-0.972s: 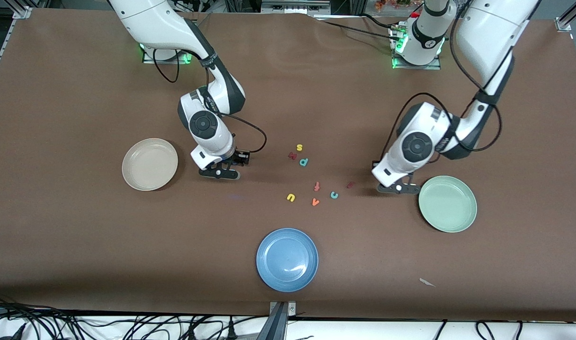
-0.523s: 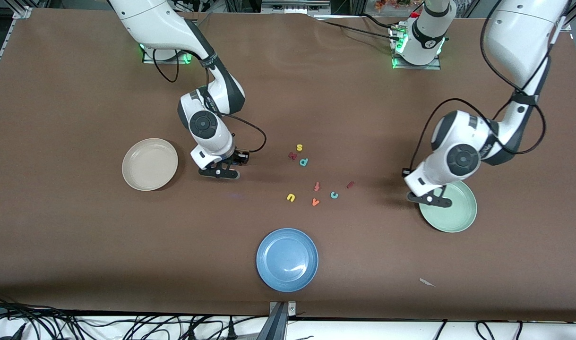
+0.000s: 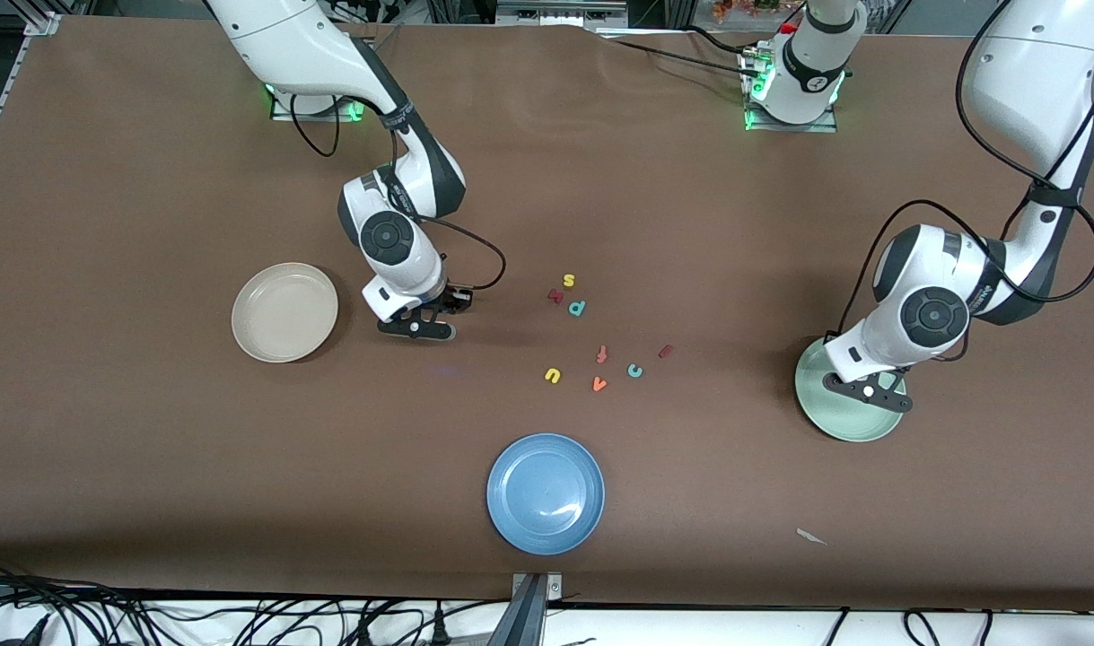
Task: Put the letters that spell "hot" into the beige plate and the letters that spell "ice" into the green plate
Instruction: 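Carry the orange e onto the green plate and open the left gripper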
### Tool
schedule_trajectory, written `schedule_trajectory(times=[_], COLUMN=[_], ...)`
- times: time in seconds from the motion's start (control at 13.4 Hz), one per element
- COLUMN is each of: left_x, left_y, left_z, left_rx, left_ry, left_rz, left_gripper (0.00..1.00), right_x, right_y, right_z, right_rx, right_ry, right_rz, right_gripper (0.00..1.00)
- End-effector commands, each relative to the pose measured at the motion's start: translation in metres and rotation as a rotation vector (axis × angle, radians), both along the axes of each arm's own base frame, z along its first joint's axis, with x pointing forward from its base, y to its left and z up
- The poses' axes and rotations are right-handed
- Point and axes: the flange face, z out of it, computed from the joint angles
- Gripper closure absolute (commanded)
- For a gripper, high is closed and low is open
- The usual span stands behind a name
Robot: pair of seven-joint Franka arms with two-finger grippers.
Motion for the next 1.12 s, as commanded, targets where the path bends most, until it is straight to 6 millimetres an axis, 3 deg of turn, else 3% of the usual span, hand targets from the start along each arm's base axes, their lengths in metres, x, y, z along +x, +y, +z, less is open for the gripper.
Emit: schedule_trajectory(times=[0.0, 0.15, 0.22, 0.52, 0.75, 1.05], left_x=[0.012, 0.013, 0.015, 0.016, 0.014, 0.005], left_y=[0.006, 0.006, 0.005, -0.013, -0.040, -0.103], left_z=[-0.003, 0.000, 0.004, 0.009, 0.016, 0.032], left_rx=[0.015, 0.014, 0.007, -0.014, -0.114, -0.164], left_ry=[-0.018, -0.018, -0.025, -0.028, -0.019, -0.020], left_rz=[-0.052, -0.069, -0.052, -0.050, 0.020, 0.050], left_gripper=[0.66, 0.08, 0.00, 0.00, 0.00, 0.00], right_x=[-0.002, -0.002, -0.003, 0.000, 0.010, 0.029], right_y=[0.001, 0.001, 0.002, 0.004, -0.001, -0.046], right_z=[-0.001, -0.001, -0.001, 0.008, 0.029, 0.060], right_rx=[0.010, 0.009, 0.009, 0.014, -0.006, -0.044], right_ry=[-0.009, -0.009, -0.009, -0.012, 0.028, 0.067], right_rz=[0.008, 0.003, 0.003, 0.006, 0.005, 0.041], right_gripper=[0.76, 0.78, 0.79, 0.79, 0.79, 0.79])
